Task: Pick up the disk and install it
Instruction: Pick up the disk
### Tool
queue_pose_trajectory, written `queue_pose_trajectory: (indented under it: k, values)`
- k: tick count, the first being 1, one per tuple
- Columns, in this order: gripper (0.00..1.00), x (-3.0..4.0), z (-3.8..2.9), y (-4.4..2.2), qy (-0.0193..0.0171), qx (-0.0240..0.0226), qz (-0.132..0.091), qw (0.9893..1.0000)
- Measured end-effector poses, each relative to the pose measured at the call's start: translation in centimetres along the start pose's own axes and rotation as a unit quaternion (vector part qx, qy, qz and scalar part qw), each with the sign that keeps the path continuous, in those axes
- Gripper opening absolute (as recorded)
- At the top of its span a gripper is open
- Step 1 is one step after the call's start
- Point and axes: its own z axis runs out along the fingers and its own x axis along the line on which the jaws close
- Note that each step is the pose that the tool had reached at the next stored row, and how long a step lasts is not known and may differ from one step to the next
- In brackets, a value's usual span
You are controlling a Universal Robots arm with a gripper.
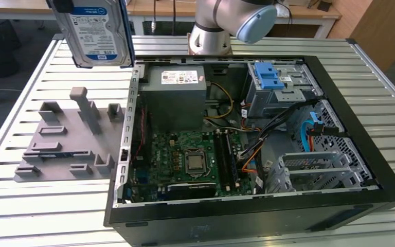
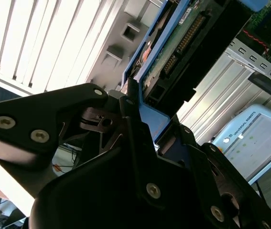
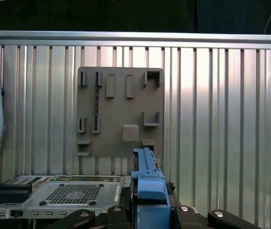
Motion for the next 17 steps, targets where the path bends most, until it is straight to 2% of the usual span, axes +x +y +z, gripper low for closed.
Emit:
queue_pose_trajectory:
  k: [17]
  values:
    - [0.36, 0.0, 0.0, -1.56, 0.0, 0.0, 0.0, 1.0]
